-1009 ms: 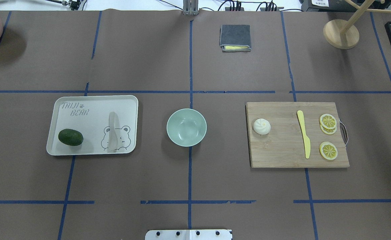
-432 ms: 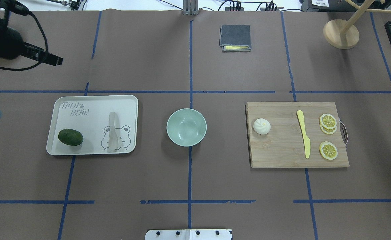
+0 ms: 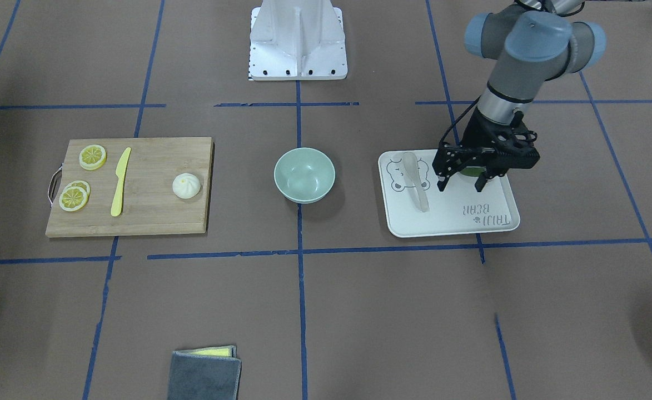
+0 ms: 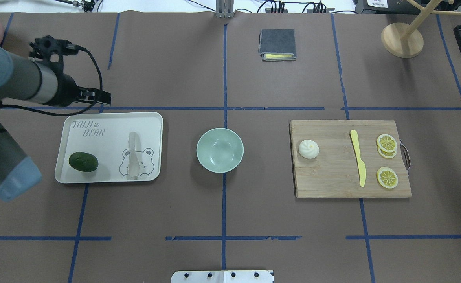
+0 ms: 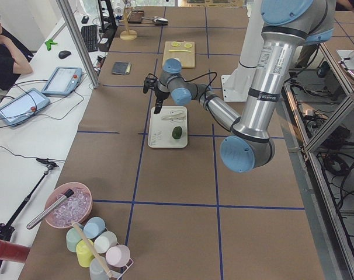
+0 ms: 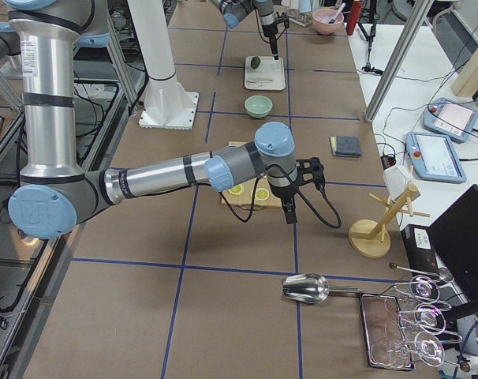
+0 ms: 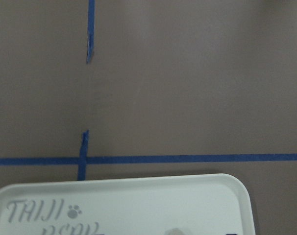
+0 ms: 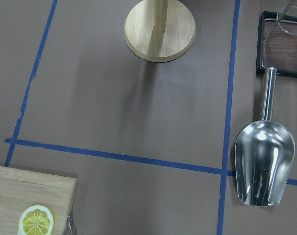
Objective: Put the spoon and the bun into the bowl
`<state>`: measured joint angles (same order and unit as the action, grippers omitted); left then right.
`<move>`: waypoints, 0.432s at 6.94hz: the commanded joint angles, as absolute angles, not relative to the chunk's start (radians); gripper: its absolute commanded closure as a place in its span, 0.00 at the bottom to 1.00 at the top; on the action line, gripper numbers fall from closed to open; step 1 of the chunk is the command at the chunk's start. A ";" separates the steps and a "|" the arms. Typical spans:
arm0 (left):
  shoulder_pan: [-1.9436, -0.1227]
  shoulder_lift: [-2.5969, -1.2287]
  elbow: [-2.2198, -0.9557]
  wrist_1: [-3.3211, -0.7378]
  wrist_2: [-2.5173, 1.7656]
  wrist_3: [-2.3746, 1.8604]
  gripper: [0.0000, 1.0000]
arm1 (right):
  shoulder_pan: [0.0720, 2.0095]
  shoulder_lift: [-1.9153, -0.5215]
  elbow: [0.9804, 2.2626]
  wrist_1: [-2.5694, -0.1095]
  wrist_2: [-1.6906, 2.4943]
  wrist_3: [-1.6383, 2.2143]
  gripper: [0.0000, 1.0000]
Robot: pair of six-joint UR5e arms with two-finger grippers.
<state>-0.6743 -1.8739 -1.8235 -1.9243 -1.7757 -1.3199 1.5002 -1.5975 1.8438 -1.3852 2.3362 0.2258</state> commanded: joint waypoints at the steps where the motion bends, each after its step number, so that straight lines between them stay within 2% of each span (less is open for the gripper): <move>1: -0.592 -1.911 -1.741 -1.931 -1.712 -1.422 0.46 | 1.500 -1.598 1.844 -1.384 2.336 0.227 0.00; 3: -0.591 -1.908 -1.733 -1.930 -1.709 -1.416 0.46 | 1.500 -1.598 1.844 -1.384 2.336 0.227 0.00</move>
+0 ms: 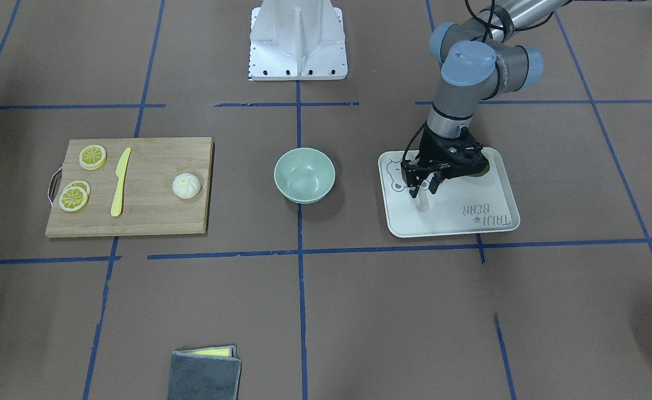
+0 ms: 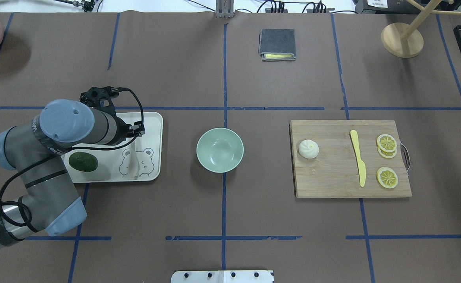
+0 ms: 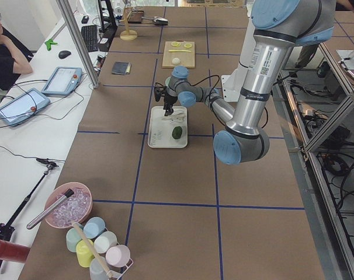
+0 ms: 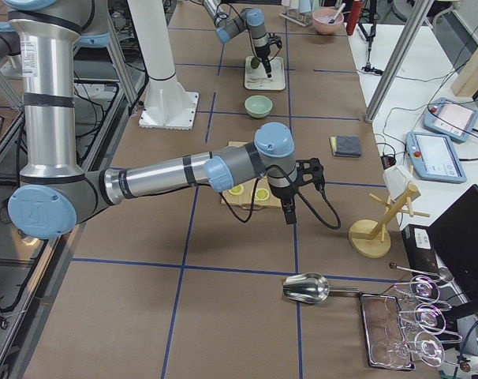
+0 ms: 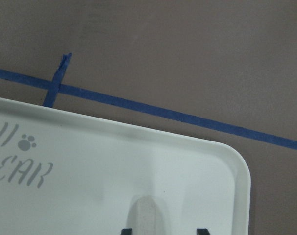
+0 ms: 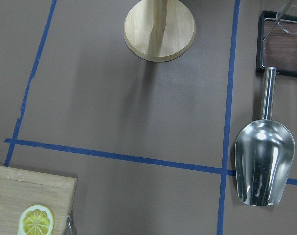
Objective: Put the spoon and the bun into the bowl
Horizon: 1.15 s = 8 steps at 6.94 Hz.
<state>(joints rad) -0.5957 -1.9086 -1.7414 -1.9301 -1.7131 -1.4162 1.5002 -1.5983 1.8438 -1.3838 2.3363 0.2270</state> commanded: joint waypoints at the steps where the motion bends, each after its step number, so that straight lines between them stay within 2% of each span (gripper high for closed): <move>1: -0.591 -1.907 -1.730 -1.930 -1.710 -1.404 0.46 | 1.500 -1.598 1.845 -1.384 2.336 0.227 0.00; 7: -0.555 -1.910 -1.712 -1.931 -1.709 -1.387 0.46 | 1.500 -1.597 1.844 -1.384 2.335 0.229 0.00; 8: -0.555 -1.910 -1.713 -1.931 -1.709 -1.388 0.49 | 1.500 -1.597 1.844 -1.384 2.335 0.229 0.00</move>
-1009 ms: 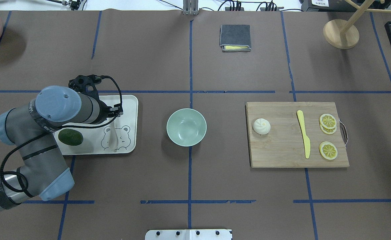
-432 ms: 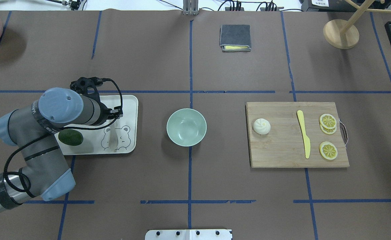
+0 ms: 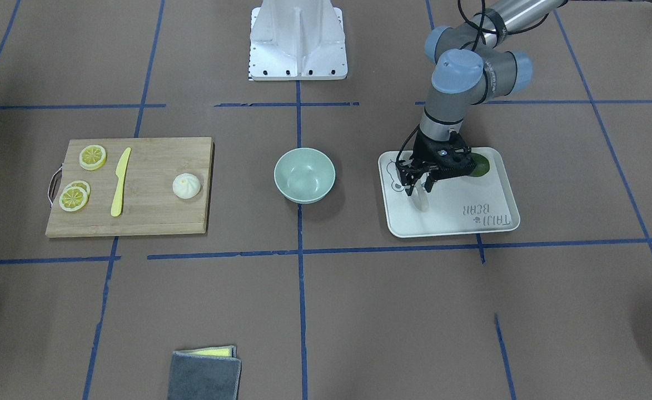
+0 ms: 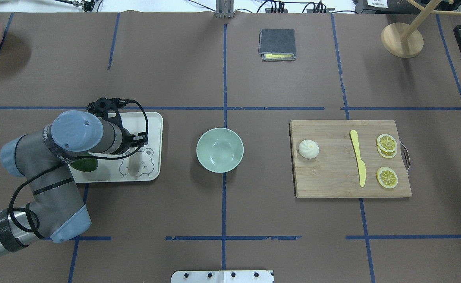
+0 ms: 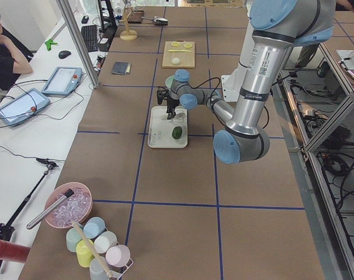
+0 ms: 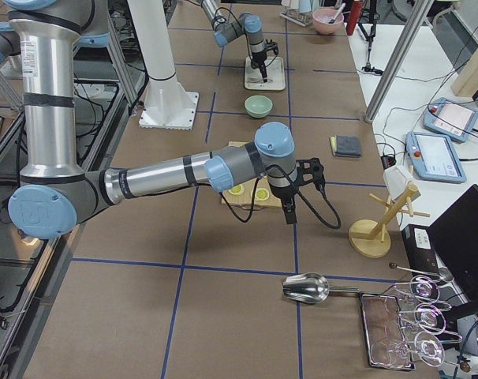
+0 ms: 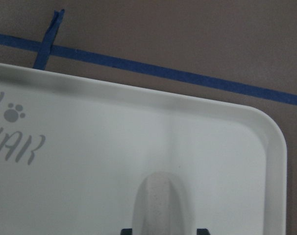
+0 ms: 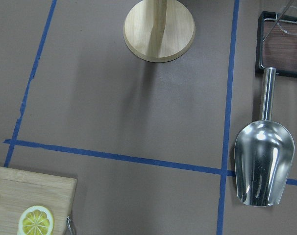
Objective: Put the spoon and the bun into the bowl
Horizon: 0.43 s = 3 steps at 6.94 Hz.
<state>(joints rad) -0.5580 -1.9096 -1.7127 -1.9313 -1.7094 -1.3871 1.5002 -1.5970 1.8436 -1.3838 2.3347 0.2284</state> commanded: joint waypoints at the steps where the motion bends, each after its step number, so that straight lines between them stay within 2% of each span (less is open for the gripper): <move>1: -0.555 -1.908 -1.715 -1.931 -1.709 -1.390 0.89 | 1.500 -1.597 1.844 -1.384 2.335 0.229 0.00; 2: -0.555 -1.901 -1.713 -1.931 -1.709 -1.390 1.00 | 1.500 -1.595 1.845 -1.384 2.336 0.229 0.00; 3: -0.555 -1.896 -1.720 -1.931 -1.709 -1.388 1.00 | 1.500 -1.595 1.845 -1.384 2.336 0.229 0.00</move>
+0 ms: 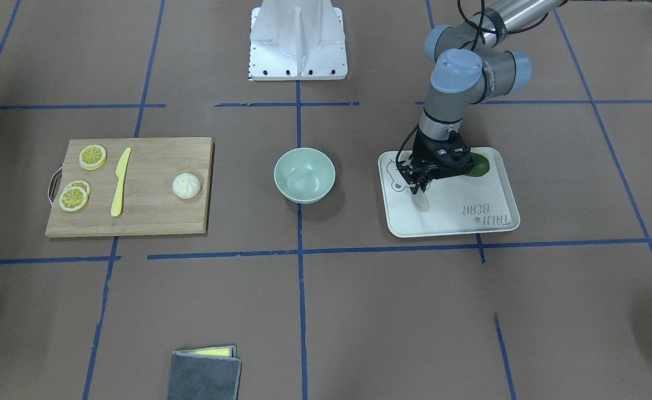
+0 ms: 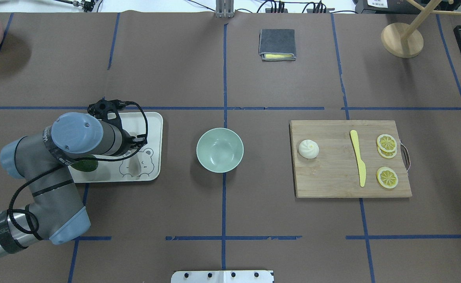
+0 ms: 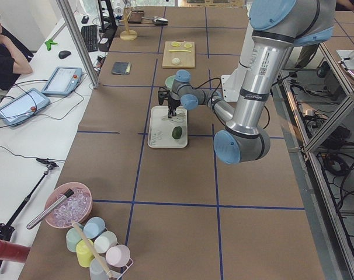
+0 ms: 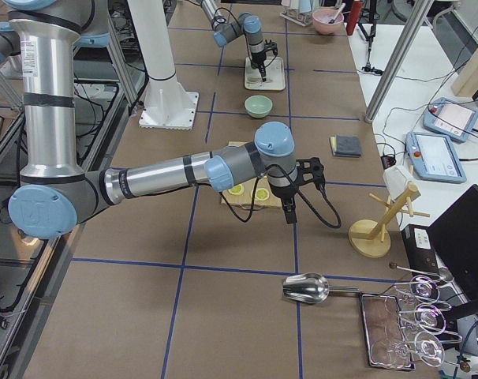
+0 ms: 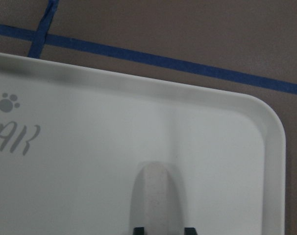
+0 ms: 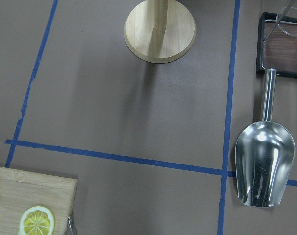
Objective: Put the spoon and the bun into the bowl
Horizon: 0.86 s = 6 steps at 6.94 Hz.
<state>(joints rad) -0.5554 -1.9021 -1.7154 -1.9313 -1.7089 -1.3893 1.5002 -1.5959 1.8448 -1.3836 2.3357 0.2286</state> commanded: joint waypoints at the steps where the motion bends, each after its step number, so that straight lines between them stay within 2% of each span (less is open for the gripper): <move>1: -0.557 -1.899 -1.735 -1.931 -1.709 -1.385 1.00 | 1.500 -1.595 1.844 -1.384 2.336 0.229 0.00; 3: -0.574 -1.945 -1.798 -1.878 -1.716 -1.390 1.00 | 1.500 -1.595 1.844 -1.384 2.336 0.229 0.00; 6: -0.594 -2.104 -1.748 -1.806 -1.700 -1.616 1.00 | 1.500 -1.595 1.844 -1.385 2.336 0.229 0.00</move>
